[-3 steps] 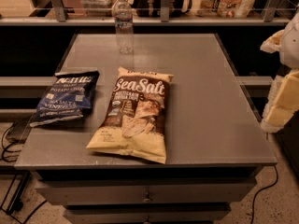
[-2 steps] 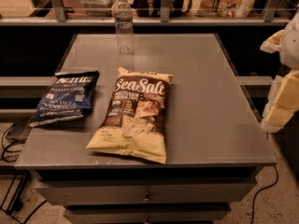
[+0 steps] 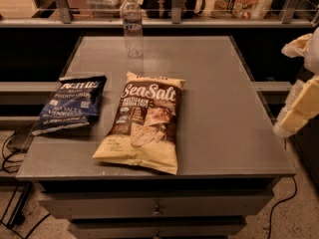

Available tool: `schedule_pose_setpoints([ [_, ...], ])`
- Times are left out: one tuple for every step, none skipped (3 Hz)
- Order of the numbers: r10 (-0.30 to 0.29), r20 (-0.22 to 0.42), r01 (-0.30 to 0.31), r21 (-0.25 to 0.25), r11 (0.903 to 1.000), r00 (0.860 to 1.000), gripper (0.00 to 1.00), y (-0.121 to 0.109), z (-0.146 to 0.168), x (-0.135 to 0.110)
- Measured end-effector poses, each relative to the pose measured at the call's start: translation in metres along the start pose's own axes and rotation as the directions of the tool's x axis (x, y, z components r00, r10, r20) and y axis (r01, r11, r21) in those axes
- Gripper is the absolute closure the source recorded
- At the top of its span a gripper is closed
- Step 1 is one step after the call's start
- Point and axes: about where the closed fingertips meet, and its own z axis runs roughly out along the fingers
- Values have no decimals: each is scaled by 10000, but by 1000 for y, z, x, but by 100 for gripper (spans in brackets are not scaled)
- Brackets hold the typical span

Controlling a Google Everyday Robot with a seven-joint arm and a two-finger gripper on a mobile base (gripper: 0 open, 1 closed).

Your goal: Knock water bottle over

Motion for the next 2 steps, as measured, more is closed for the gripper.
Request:
schedule_pose_setpoints([
  [588, 1805, -602, 24, 9982, 9818, 0, -20, 16, -26],
  [689, 3058, -905, 568, 9943, 9496, 0, -45, 32, -58],
])
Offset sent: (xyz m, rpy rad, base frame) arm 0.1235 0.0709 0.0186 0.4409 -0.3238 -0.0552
